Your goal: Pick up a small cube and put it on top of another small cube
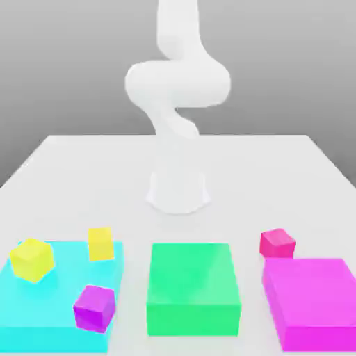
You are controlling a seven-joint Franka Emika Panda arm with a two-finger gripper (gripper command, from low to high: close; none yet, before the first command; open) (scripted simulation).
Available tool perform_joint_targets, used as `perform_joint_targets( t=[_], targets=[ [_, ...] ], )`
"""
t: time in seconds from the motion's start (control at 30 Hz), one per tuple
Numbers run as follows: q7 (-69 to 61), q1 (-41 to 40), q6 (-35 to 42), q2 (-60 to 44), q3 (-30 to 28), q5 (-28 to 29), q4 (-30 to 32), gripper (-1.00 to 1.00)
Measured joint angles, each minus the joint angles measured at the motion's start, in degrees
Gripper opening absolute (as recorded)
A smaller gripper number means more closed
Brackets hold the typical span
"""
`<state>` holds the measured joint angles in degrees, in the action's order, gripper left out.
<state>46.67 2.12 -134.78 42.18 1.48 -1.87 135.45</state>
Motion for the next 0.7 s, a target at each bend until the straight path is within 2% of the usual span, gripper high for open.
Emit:
perform_joint_targets(
  t=[0.3,0.5,0.6,0.7],
  targets=[
    [4.48,9.35,-12.83,-16.02,8.84,-6.69,15.19,0.0],
    [10.0,15.78,-22.57,-28.3,17.11,-8.77,26.06,0.0],
    [14.9,18.2,-27.83,-34.92,21.55,-7.01,31.69,0.0],
    [21.59,18.03,-33.06,-41.47,21.21,1.19,32.77,0.0]
  ],
)
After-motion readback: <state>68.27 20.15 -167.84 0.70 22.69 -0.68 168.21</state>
